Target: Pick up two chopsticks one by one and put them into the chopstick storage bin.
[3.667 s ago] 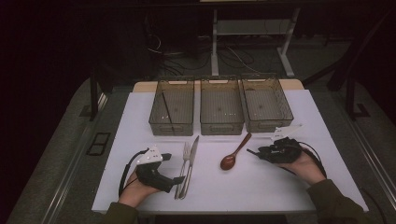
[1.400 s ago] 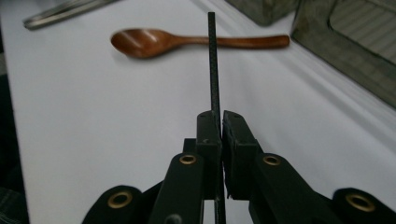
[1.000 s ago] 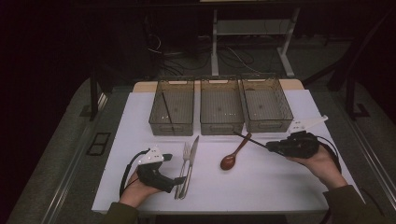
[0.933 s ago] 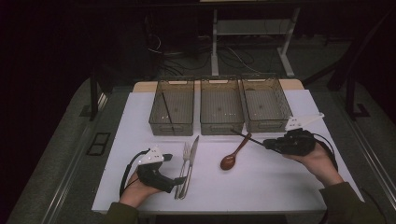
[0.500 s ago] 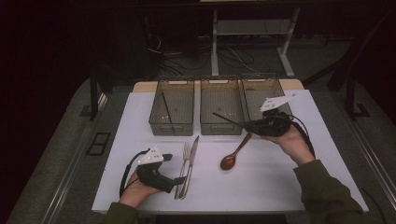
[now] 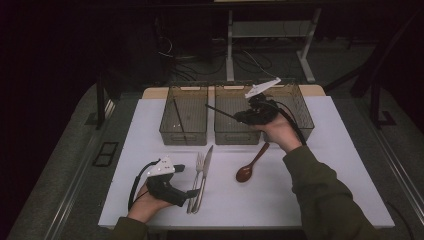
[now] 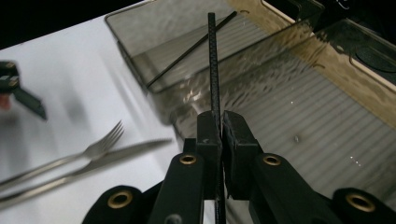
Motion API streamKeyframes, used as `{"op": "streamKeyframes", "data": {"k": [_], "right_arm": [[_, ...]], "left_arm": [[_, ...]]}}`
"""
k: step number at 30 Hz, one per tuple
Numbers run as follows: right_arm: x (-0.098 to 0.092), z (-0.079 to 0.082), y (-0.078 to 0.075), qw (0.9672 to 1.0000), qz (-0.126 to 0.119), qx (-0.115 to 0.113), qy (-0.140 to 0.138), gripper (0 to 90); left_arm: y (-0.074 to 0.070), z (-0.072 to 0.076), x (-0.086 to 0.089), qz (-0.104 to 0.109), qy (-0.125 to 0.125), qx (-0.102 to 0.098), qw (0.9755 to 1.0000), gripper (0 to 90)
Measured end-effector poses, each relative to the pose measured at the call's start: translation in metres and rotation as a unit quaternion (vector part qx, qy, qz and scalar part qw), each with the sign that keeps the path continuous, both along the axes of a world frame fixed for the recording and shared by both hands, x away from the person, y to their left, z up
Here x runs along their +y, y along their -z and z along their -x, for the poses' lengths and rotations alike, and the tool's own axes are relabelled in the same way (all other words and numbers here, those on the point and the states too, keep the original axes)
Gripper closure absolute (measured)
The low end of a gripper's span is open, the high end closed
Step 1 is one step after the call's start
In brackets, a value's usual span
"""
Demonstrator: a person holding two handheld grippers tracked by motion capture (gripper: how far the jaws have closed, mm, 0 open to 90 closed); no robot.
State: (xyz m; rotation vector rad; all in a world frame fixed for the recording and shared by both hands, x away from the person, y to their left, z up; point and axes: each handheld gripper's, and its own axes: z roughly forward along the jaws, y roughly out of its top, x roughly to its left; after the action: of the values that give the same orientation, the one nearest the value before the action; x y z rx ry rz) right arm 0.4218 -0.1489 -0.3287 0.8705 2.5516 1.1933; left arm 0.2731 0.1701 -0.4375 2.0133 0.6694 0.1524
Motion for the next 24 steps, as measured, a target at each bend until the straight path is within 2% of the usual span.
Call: {"op": "streamKeyframes", "data": {"k": [8,12,16,24], "right_arm": [[0.045,-0.029,0.003,0.9996,0.019,0.019,0.006,84.9],[0.066,-0.044,0.009,0.9991,0.028,0.03,0.011,84.9],[0.084,-0.058,0.015,0.9983,0.039,0.038,0.021,84.8],[0.119,-0.079,0.027,0.9963,0.05,0.056,0.041,84.8]], "left_arm": [[0.0,0.0,-0.001,0.0,0.003,-0.003,1.0,0.0],[0.0,0.0,-0.001,-0.003,0.005,-0.004,1.0,0.0],[-0.001,0.001,-0.002,0.003,0.004,-0.003,1.0,0.0],[-0.001,0.001,-0.002,0.003,0.005,-0.005,1.0,0.0]]}}
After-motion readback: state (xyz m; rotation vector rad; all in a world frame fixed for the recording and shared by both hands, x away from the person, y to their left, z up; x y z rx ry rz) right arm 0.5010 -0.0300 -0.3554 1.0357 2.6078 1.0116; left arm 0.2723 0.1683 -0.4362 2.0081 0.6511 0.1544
